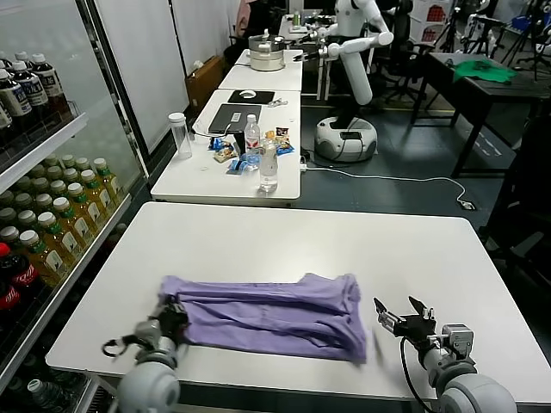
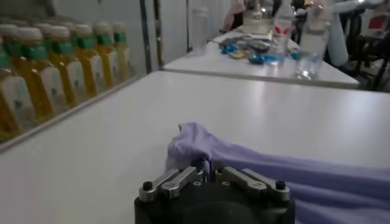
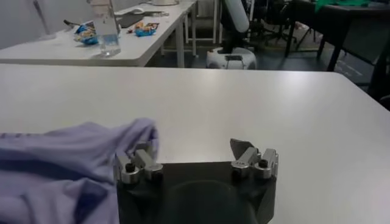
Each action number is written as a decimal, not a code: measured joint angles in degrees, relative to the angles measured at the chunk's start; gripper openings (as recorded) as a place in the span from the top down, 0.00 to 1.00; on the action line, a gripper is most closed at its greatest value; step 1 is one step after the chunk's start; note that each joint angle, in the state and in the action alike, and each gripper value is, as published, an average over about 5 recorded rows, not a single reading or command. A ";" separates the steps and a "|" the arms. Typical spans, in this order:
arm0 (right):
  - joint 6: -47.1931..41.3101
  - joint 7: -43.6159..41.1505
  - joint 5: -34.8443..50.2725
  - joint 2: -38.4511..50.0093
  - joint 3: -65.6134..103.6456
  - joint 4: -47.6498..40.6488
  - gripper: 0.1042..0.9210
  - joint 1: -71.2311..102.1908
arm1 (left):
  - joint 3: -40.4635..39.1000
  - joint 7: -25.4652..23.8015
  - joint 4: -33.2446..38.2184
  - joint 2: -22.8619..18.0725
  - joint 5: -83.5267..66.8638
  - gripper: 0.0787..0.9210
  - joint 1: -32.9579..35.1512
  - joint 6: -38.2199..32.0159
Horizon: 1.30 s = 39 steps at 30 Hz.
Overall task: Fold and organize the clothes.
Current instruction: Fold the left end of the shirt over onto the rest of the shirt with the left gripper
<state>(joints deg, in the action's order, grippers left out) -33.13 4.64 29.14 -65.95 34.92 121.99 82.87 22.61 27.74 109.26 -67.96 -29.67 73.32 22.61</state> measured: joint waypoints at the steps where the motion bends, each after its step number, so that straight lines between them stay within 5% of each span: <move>1: 0.00 0.06 0.00 -0.07 -0.04 -0.09 0.12 -0.08 | 1.13 -0.21 0.26 1.02 -1.08 0.94 -0.12 0.02; 8: 0.01 0.30 -0.21 -0.75 -0.21 -0.57 0.12 -0.23 | 8.87 -1.82 2.62 7.17 -9.50 0.94 -0.44 0.32; 15: 0.02 0.32 -0.56 -1.12 0.34 -0.60 0.12 0.50 | 11.64 -3.29 8.21 8.48 -20.90 0.94 0.58 0.55; 26: 0.03 0.29 -0.60 -1.06 1.19 -0.39 0.12 1.20 | 4.62 -2.60 16.29 2.08 -33.85 0.94 -0.59 0.78; 39: 0.06 -0.01 -0.69 -0.74 1.36 -0.61 0.12 0.92 | -9.77 -3.48 12.98 -6.26 -33.87 0.94 -5.54 0.76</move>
<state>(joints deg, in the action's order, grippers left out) -33.08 4.63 28.45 -66.70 36.28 121.38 83.79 12.84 24.27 122.24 -74.23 -63.54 67.79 23.37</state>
